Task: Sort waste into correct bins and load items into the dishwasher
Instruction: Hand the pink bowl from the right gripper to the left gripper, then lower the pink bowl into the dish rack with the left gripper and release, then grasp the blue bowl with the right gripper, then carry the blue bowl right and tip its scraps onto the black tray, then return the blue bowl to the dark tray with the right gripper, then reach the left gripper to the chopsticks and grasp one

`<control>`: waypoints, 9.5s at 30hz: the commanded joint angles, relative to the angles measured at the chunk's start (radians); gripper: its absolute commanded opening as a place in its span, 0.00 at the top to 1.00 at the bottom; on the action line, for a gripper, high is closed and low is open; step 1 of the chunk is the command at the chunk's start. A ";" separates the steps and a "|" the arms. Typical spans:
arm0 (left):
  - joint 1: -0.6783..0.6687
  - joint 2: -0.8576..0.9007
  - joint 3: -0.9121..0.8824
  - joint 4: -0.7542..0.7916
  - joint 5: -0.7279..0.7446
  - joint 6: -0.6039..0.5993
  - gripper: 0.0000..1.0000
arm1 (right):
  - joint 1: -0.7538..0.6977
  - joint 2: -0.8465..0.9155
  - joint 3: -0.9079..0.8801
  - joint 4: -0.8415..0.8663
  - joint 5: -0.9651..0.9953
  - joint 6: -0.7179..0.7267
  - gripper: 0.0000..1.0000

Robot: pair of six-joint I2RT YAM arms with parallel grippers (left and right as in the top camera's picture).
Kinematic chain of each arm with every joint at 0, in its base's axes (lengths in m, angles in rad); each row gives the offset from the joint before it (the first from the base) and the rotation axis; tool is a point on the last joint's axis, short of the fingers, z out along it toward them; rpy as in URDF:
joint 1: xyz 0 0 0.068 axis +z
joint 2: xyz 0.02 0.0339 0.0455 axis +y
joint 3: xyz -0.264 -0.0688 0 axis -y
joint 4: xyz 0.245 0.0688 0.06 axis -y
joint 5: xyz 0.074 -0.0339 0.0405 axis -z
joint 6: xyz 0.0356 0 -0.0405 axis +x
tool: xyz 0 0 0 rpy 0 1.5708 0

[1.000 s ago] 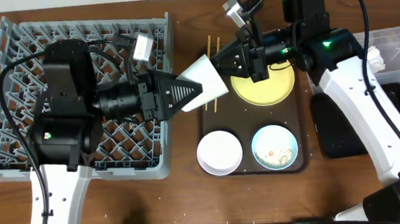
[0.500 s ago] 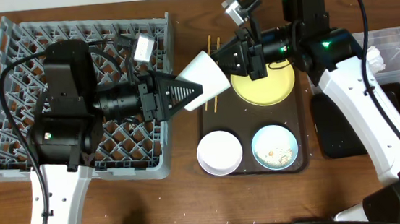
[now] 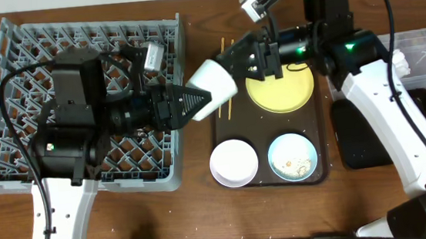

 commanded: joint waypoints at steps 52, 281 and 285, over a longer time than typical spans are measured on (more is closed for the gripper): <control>0.692 0.393 -0.002 -0.490 -0.731 -0.074 0.24 | 0.067 -0.013 0.012 -0.564 0.754 -0.107 0.38; -0.331 0.586 0.278 -0.090 -0.872 0.230 0.25 | -0.214 -0.245 -0.234 -0.475 0.929 0.185 0.32; -0.367 0.715 0.277 0.031 -0.864 0.229 0.35 | -0.214 -0.245 -0.234 -0.512 0.930 0.184 0.30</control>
